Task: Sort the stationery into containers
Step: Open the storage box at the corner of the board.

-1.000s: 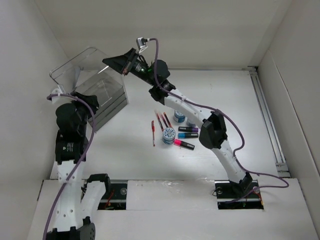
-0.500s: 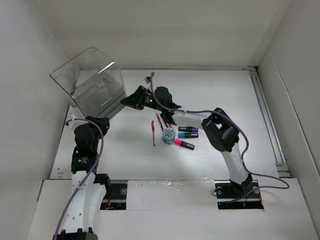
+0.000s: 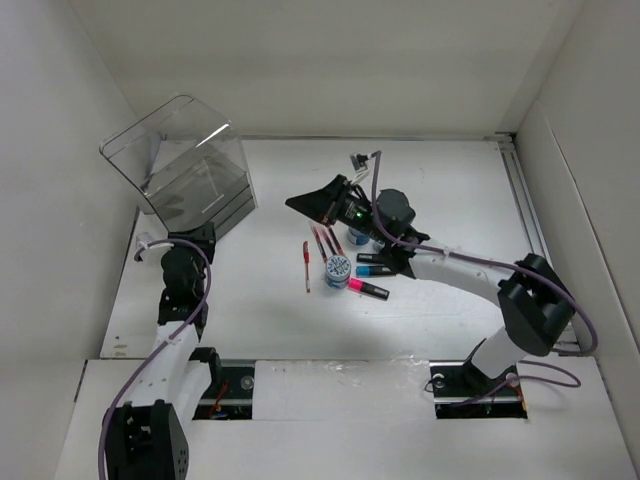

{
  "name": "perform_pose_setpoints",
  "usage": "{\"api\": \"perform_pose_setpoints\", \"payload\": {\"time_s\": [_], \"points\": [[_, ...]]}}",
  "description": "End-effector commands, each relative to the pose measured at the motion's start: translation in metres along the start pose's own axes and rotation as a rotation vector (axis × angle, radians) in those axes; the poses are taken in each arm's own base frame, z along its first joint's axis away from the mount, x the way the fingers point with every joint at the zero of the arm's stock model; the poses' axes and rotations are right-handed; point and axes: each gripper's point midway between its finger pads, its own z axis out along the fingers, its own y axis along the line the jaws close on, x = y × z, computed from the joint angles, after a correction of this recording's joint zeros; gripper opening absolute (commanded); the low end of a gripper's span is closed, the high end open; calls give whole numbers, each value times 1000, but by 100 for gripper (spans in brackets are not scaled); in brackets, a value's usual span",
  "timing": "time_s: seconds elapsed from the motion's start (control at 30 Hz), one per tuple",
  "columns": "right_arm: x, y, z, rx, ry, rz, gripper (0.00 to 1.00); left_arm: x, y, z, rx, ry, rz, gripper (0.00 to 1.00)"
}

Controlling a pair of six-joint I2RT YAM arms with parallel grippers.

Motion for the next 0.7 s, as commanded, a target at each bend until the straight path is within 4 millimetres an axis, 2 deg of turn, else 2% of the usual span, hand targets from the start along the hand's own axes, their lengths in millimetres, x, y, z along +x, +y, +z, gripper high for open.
{"api": "perform_pose_setpoints", "payload": {"time_s": [0.0, 0.03, 0.07, 0.1, 0.23, 0.33, 0.37, 0.5, 0.57, 0.67], "points": [[5, 10, -10, -23, -7, -43, 27, -18, -28, 5, 105, -89, -105, 32], [10, 18, -12, -44, 9, -54, 28, -20, -33, 6, 127, -97, -109, 32], [20, 15, -14, -41, 35, -48, 29, -20, -30, 9, 116, -102, -119, 32], [20, 17, -17, -45, 33, -62, 29, -19, -28, 9, 115, -101, -130, 31], [43, 12, -22, -37, 87, -60, 29, -22, -35, 12, 158, -115, -138, 28], [48, 10, -22, -46, 106, -60, 30, -20, -33, 17, 154, -113, -146, 28], [51, 4, -20, -35, 113, -56, 30, -19, -32, 18, 150, -112, -145, 28], [53, 5, -19, -44, 129, -56, 32, -20, -32, 25, 162, -126, -149, 28], [56, 1, -19, -41, 141, -62, 32, -17, -26, 30, 145, -120, -146, 27], [63, 1, -19, -65, 171, -64, 32, -15, -30, 36, 165, -114, -157, 25]]}}
